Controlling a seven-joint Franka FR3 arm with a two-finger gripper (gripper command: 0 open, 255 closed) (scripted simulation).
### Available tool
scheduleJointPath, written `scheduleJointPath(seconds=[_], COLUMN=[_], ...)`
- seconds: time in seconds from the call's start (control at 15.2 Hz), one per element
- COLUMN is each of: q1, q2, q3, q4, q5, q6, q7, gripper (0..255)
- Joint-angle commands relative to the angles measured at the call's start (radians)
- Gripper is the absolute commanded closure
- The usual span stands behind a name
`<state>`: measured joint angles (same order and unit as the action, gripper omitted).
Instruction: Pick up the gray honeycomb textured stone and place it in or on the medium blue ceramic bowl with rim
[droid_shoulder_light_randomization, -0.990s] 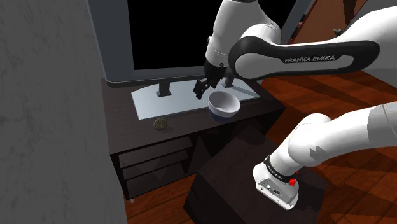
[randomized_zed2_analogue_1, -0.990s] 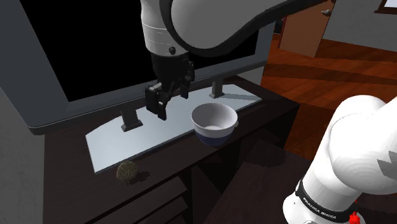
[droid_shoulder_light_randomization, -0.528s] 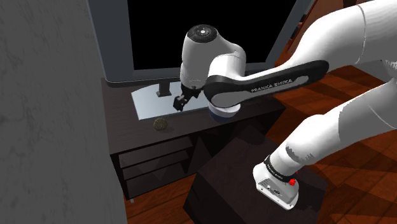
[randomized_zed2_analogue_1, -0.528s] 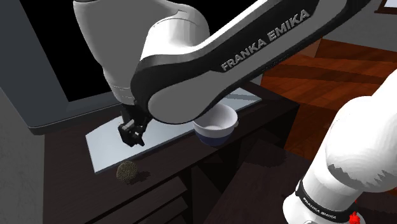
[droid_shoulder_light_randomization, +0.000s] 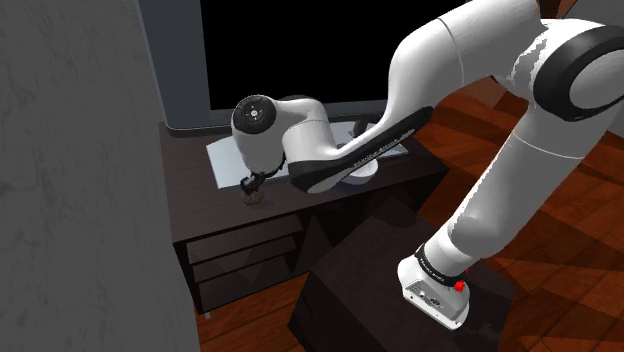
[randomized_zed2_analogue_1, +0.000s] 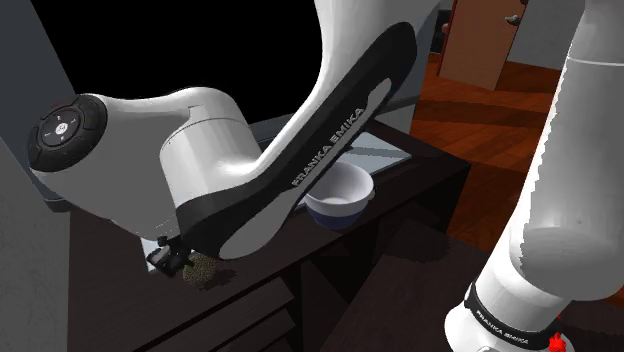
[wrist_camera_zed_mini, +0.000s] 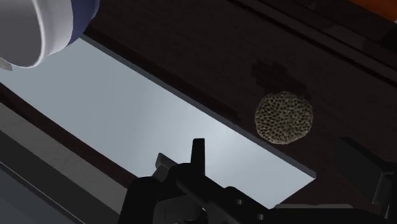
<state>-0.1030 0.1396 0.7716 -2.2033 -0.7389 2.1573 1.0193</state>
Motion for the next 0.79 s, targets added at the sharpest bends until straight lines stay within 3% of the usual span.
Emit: scheduleJointPath(seconds=[0.0, 0.4, 0.73], q1=[0.046, 0.229, 0.222], q2=[0.121, 0.416, 0.451], q3=[-0.016, -0.130, -0.158], q4=[0.065, 0.282, 0.282], q5=[-0.136, -0.377, -0.417], q6=[-0.052, -0.195, -0.162], q7=[0.102, 0.247, 0.261], gripper=[0, 0, 0])
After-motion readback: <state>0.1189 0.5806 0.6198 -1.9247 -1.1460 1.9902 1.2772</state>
